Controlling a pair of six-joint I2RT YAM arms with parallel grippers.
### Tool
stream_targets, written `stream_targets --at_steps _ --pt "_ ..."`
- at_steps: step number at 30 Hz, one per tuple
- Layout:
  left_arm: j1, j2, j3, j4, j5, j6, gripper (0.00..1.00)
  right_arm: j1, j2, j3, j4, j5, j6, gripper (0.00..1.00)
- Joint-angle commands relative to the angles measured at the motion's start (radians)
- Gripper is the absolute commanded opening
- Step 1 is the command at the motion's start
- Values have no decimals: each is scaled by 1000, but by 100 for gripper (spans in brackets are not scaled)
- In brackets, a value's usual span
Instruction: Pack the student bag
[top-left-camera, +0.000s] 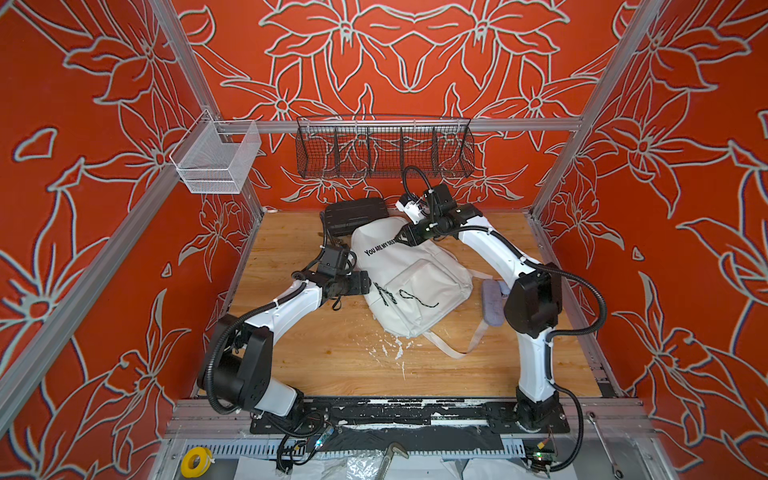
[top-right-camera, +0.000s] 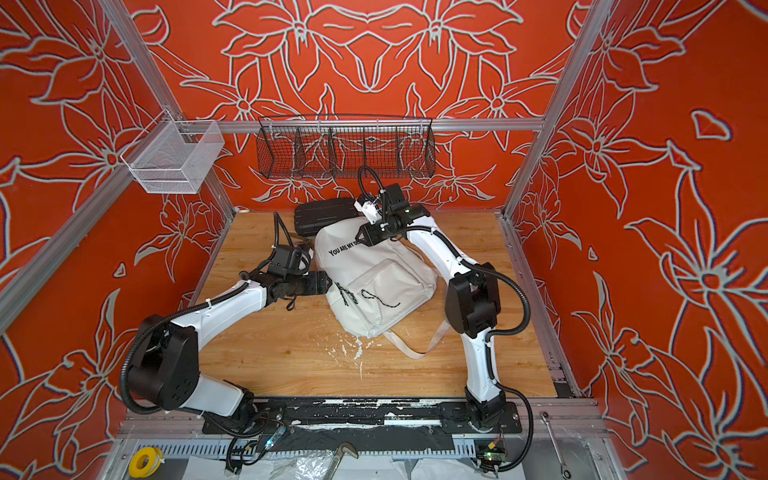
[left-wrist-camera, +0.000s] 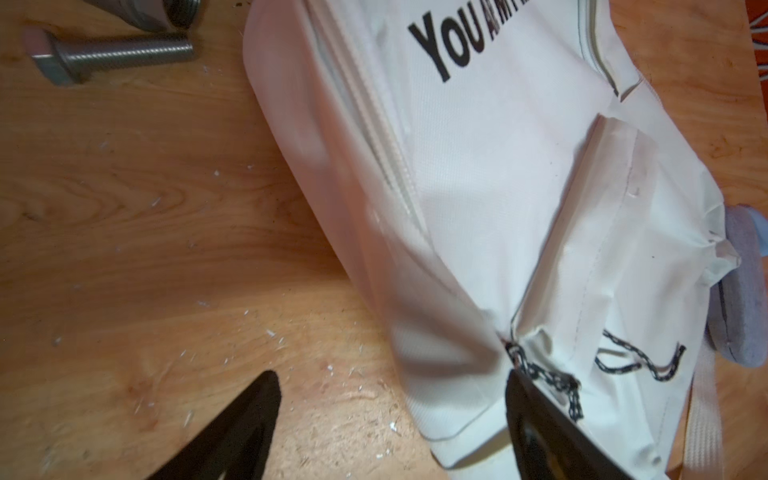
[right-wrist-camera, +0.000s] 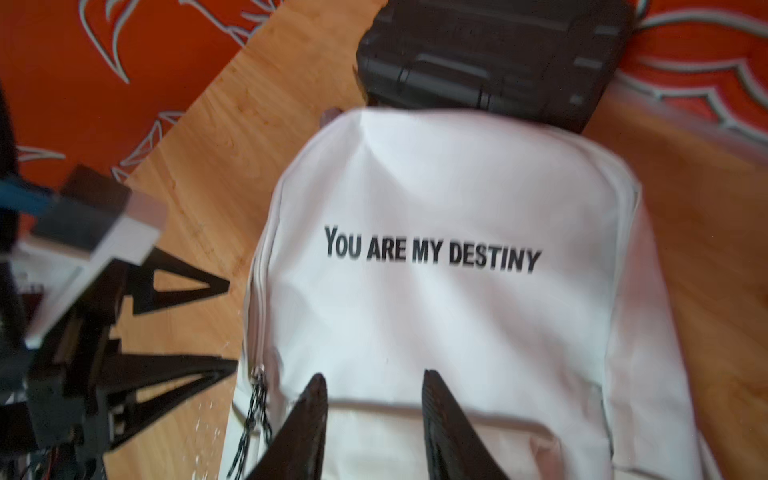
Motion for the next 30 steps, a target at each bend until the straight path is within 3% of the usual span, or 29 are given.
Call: stream_targets --at_steps 1,6,10,20,23,27,30 --pt "-21 -75 3 -68 -11 13 85 1 -119 -157 -58 3 -79 40" --pt "-90 -67 -30 -29 68 -66 88 7 -195 -410 47 -23 -30 40" --pt "-116 -27 -71 -1 114 -122 89 39 -201 -510 112 -2 -16 42" --pt "-140 62 -122 87 130 -159 90 103 -133 -562 184 61 12 46" --pt "-140 93 -118 113 137 -176 89 126 -110 -569 190 134 30 46" --pt "-140 121 -116 113 112 -171 79 140 -94 -596 220 234 56 43" --pt "-140 133 -124 105 98 -165 65 147 -96 -603 226 273 57 26"
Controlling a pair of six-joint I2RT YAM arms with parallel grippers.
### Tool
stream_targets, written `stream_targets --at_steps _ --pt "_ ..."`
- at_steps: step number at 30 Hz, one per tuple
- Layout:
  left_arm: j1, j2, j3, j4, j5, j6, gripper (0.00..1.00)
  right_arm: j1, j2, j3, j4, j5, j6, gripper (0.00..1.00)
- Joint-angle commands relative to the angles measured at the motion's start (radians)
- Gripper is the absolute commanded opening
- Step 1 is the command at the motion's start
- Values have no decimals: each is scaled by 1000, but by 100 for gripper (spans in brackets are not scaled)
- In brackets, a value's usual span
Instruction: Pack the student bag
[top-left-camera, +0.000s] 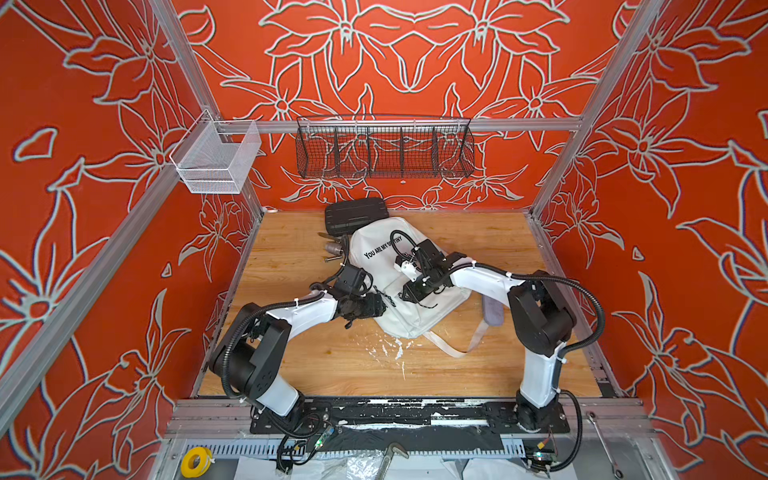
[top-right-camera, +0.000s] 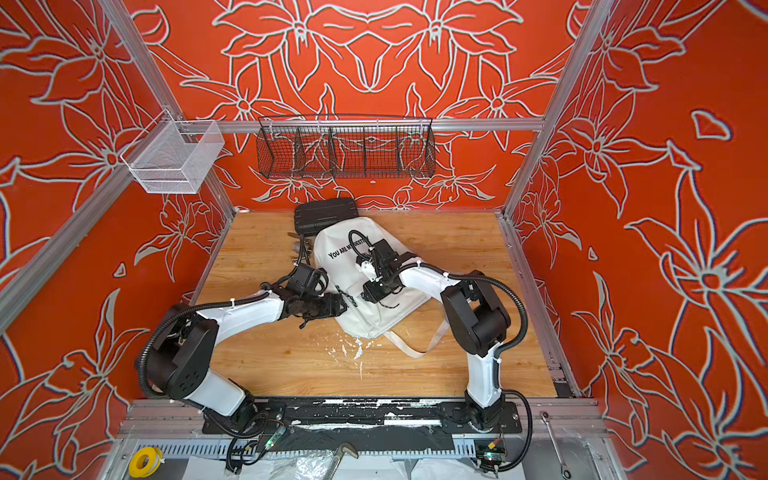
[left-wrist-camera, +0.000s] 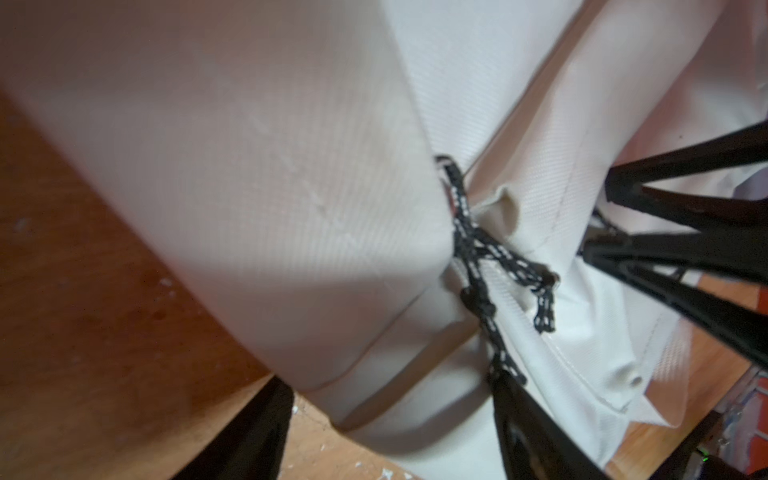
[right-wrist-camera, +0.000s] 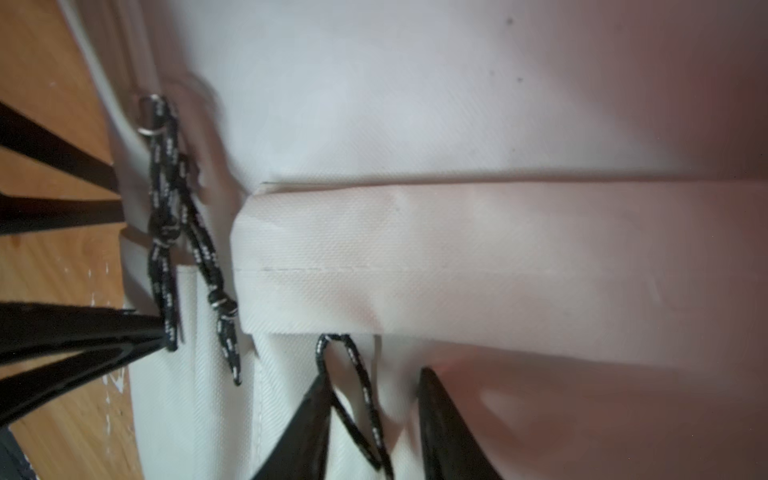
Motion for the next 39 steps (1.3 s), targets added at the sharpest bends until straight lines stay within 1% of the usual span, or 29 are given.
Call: stream_targets --at_steps 1,3,5,6,7,8,11,13,20,25,31,32,33,35,36,37,39 --pt "-3 18 -12 8 -18 -2 58 9 12 -16 2 88 19 21" --pt "-3 21 -14 3 -20 -2 40 10 0 -17 0 94 16 11" --pt "-1 25 -12 -12 -33 -1 19 9 -13 -17 -3 107 14 2" --pt "0 25 -10 -23 -41 -2 10 10 -18 -16 -7 114 11 0" --pt "2 25 -9 -31 -45 -4 3 9 -22 -12 -16 126 15 0" --pt "6 23 -10 -38 -51 -5 0 11 -24 -9 -23 137 16 0" --pt "15 7 -18 -56 -63 -6 0 6 -27 15 -56 161 17 0" --pt "26 -8 -26 -67 -75 -8 0 2 -27 33 -79 153 13 0" --pt "58 -60 -49 -110 -88 11 0 -12 -60 72 -88 52 38 0" --pt "97 -115 -74 -139 -101 32 0 -31 -53 119 -179 90 15 0" --pt "131 -145 -77 -172 -104 60 0 -37 -62 150 -239 114 -32 0" --pt "134 -146 -74 -180 -103 64 0 -37 -60 160 -252 103 -39 1" --pt "134 -146 -70 -184 -100 71 0 -38 -55 169 -263 62 -56 7" --pt "134 -142 -60 -189 -95 79 0 -37 -42 174 -265 -31 -73 13" --pt "134 -139 -54 -190 -92 82 0 -36 -32 176 -266 -65 -74 13" --pt "134 -136 -50 -191 -90 84 0 -33 -20 179 -269 -77 -72 12" --pt "134 -130 -39 -199 -88 90 0 -32 0 181 -281 -45 -62 4"
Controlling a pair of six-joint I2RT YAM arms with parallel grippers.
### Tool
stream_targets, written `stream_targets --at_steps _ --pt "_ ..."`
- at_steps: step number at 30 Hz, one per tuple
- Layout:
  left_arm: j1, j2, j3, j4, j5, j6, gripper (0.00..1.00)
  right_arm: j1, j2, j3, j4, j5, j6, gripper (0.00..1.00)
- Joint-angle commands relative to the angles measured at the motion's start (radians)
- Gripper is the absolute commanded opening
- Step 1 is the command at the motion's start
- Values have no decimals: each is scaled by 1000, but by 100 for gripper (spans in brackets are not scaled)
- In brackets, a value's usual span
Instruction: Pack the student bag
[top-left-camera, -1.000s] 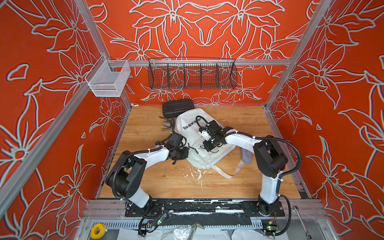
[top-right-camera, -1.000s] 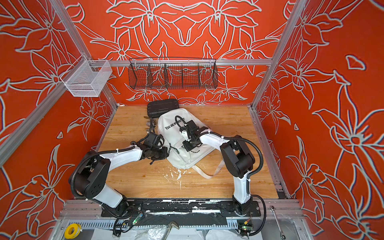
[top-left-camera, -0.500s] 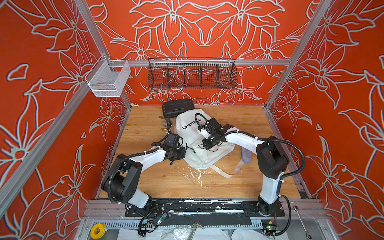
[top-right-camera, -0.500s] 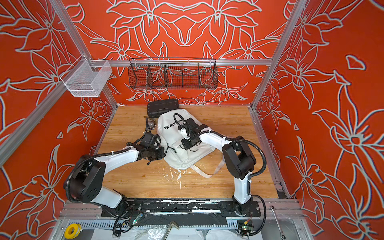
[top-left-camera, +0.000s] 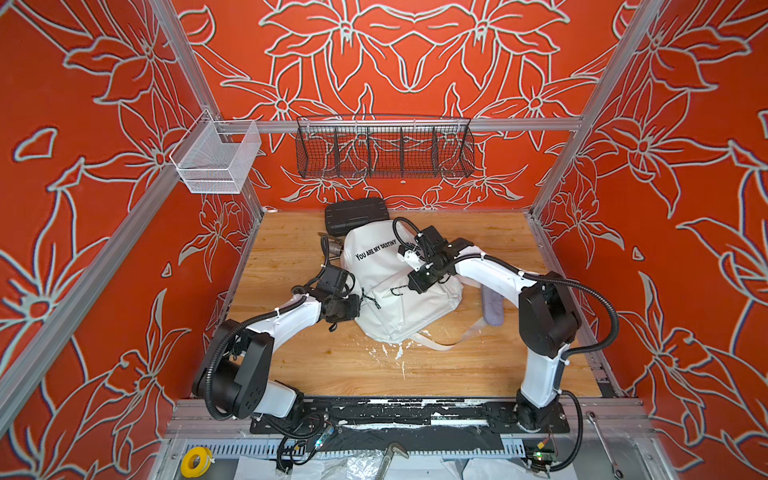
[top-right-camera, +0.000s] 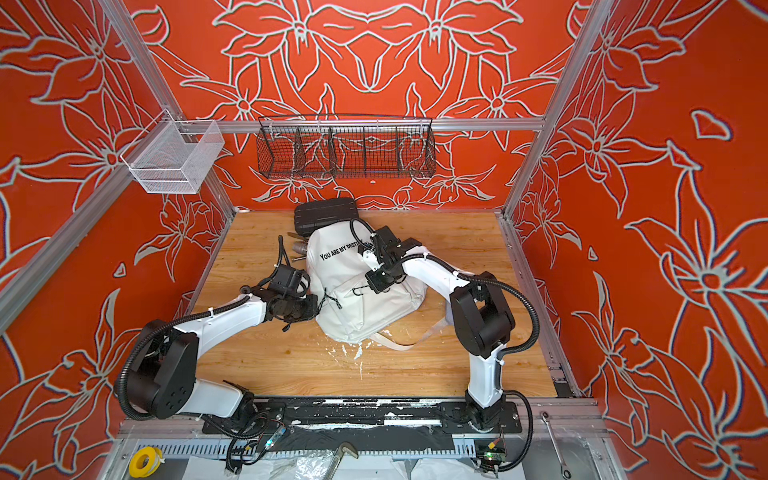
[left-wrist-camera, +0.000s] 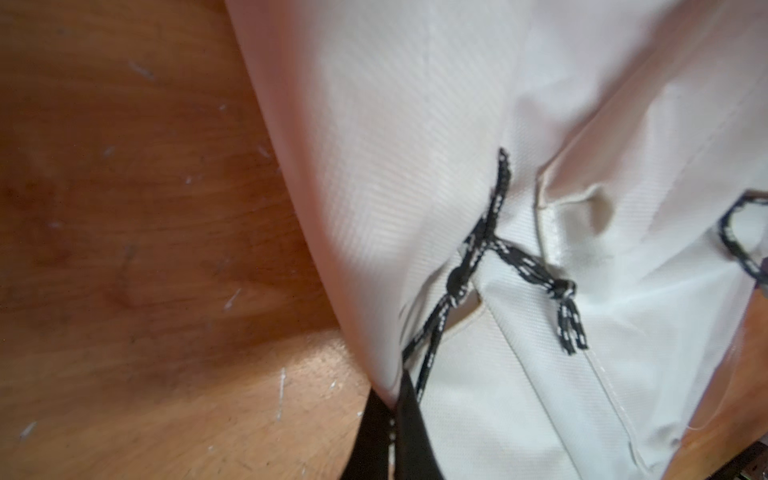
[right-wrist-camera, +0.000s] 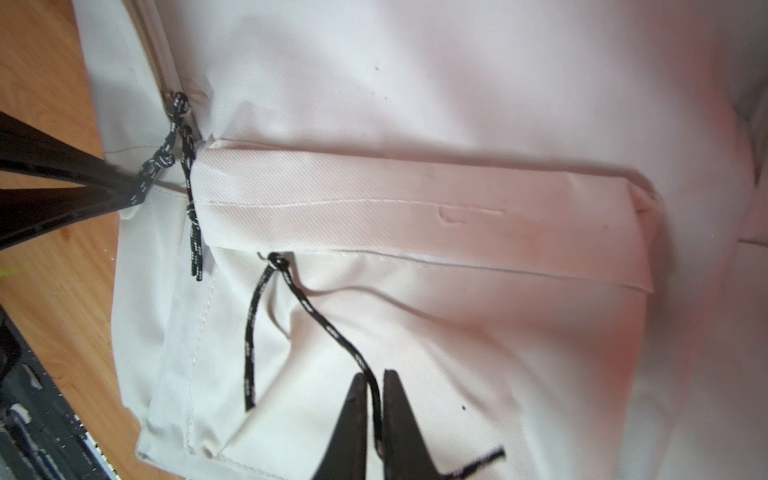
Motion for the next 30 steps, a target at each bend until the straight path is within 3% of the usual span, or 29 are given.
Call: stream_targets --at_steps 1,11,21,30 --pt "7 0 24 -65 -33 26 0 -2 31 20 -64 15 -17 0" --pt "35 -7 39 -126 -45 46 0 -59 -31 -5 -27 183 -2 0" --pt "128 -24 31 -167 -46 18 0 -189 -49 12 -42 256 45 0" --pt "145 -86 -2 -147 -65 -14 0 -219 -3 28 -62 289 56 0"
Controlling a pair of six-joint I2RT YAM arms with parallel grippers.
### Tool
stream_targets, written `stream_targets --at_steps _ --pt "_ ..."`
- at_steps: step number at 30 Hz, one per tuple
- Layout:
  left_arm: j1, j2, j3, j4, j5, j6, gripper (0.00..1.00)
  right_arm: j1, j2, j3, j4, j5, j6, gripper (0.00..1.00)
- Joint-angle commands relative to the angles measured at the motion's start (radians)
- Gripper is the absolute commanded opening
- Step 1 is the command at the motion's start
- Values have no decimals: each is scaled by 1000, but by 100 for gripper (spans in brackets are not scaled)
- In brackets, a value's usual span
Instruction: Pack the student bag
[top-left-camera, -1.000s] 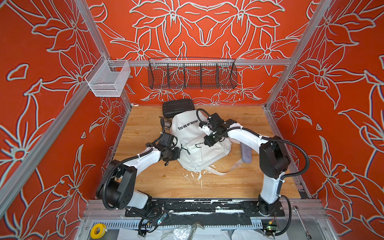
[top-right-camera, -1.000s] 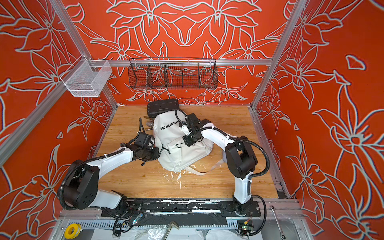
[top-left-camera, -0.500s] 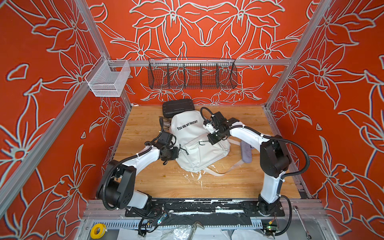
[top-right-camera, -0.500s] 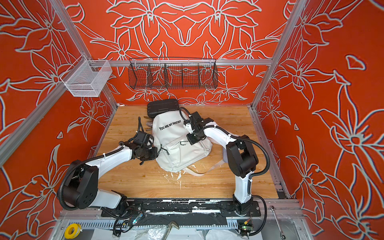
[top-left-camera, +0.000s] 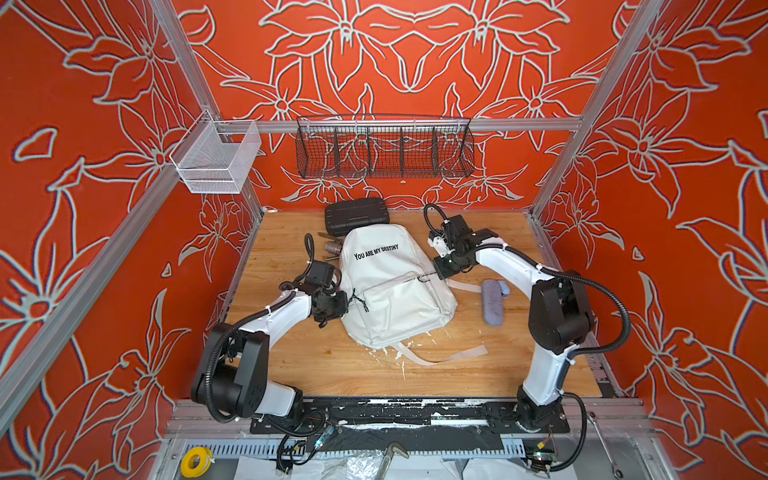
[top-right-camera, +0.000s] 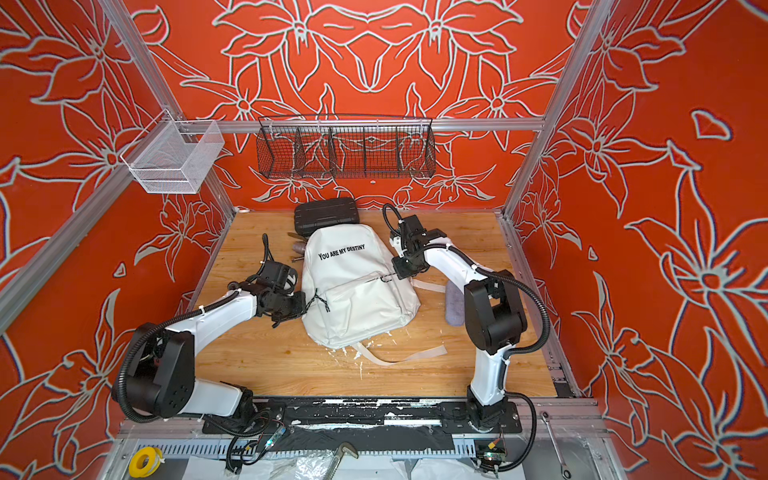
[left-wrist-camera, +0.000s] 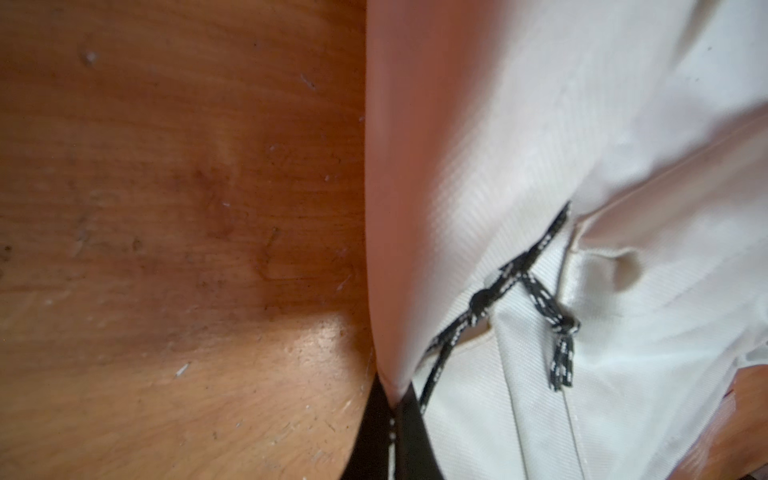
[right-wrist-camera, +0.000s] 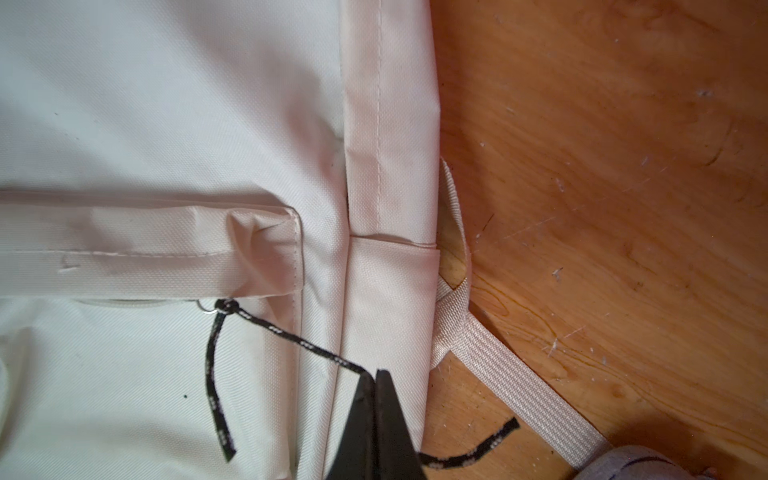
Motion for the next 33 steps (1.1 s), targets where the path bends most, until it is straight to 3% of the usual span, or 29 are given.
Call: stream_targets --at_steps 1,5,8,11,14,19,25,29,33 --pt "19 -84 -35 -40 -75 -32 0 -38 19 36 -46 100 20 0" --pt "19 -165 -71 6 -54 -14 0 -44 33 54 -43 46 20 0" --pt "12 -224 -79 31 -28 21 36 -42 26 59 -24 -7 21 0" --pt "1 -323 -85 30 -61 84 67 -42 -6 51 -4 -29 11 7" --pt "-2 -407 -84 36 -72 157 85 -44 -33 53 -9 -15 9 19" --pt "-71 -362 -8 59 -72 272 86 -44 -78 58 -11 35 56 38" --pt "-244 -49 247 -41 -112 449 82 -44 -135 22 -46 61 85 45" --pt "-316 191 434 -148 -98 522 80 -49 -167 -33 -119 151 130 58" --pt "-366 354 557 -224 -141 571 82 -82 -200 -119 -143 149 206 61"
